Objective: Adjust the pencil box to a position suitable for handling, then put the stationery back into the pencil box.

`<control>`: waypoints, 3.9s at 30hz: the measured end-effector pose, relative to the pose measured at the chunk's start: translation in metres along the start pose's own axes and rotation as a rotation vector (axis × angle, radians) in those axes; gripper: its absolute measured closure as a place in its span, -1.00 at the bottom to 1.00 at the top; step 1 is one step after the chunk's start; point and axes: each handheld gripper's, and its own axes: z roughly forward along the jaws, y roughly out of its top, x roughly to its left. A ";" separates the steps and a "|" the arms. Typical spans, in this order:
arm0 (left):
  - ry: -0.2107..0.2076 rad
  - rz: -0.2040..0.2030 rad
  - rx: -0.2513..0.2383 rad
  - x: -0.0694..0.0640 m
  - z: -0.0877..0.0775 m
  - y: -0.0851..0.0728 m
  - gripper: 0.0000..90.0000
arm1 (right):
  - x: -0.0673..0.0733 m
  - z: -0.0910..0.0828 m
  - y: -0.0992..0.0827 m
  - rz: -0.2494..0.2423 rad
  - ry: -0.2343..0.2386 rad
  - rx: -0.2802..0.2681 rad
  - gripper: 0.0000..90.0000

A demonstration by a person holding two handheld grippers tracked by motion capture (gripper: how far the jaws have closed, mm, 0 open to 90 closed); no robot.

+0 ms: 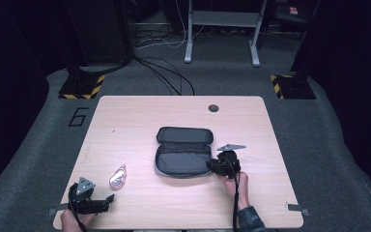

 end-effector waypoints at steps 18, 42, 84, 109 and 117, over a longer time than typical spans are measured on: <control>0.000 0.002 0.001 0.000 0.000 0.000 -0.98 | -0.017 -0.051 -0.042 -0.106 -0.213 -0.078 -0.84; -0.019 -0.001 -0.009 -0.005 -0.002 0.005 -0.97 | -0.061 -0.045 -0.072 -0.089 -0.231 -0.017 -0.96; 0.028 -0.009 -0.022 -0.029 0.032 0.042 -0.12 | -0.064 -0.046 -0.073 -0.100 -0.214 -0.017 -0.99; -0.070 0.073 -0.063 -0.041 0.010 0.072 -0.12 | -0.064 -0.046 -0.072 -0.099 -0.213 -0.009 -1.00; -0.108 0.128 -0.067 -0.055 0.010 0.093 -0.12 | -0.064 -0.046 -0.072 -0.100 -0.212 -0.008 -1.00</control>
